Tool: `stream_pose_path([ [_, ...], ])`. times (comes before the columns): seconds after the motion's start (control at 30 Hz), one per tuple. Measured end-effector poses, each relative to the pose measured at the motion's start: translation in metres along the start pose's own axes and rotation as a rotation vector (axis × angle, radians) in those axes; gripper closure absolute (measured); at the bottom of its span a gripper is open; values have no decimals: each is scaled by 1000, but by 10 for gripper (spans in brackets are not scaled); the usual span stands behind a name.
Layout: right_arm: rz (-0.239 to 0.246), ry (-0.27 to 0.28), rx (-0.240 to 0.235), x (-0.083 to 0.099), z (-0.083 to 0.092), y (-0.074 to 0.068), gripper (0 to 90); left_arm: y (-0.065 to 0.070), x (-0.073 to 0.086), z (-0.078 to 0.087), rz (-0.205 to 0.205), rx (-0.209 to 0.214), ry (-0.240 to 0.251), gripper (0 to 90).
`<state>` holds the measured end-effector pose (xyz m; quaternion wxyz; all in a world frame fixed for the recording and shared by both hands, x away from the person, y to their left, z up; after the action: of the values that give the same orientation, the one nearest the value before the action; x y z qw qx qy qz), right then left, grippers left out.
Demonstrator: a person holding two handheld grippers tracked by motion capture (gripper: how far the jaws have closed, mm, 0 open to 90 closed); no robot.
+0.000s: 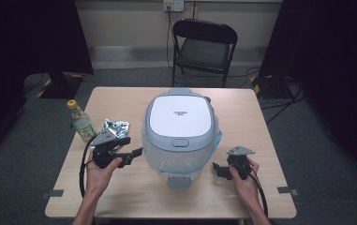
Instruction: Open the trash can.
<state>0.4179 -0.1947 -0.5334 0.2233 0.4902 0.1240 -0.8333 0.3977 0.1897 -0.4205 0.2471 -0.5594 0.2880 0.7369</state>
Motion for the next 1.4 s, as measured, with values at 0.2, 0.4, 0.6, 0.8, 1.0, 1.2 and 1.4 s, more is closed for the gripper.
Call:
stream_pose_path([
  [0.2, 0, 0, 0, 0, 0, 0, 174, 5, -25, 8, -11, -3, 59, 429],
  [0.4, 0, 0, 0, 0, 0, 0, 174, 15, -50, 14, -17, 24, 119, 542],
  [0.6, 0, 0, 0, 0, 0, 0, 174, 36, -79, 22, -68, 60, 199, 668],
  [0.8, 0, 0, 0, 0, 0, 0, 174, 63, -95, 17, -111, 157, 205, 708],
  [1.0, 0, 0, 0, 0, 0, 0, 174, 88, -101, 2, -93, 264, 203, 766],
  [1.2, 0, 0, 0, 0, 0, 0, 174, 113, -99, -20, -111, 343, 170, 844],
  [1.4, 0, 0, 0, 0, 0, 0, 174, 123, -99, -30, -113, 403, 156, 884],
])
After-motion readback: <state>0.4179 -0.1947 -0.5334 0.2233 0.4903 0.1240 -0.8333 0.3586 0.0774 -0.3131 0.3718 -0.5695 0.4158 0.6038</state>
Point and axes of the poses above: each handheld gripper's, and its own axes: z roughly backward along the jaws, x roughly out of its underside, y roughly to its right, the point moved 5 cm from there along -z, roughly forward along the jaws, and after that the axes turned 13 degrees about y, right-handed, at the moved point
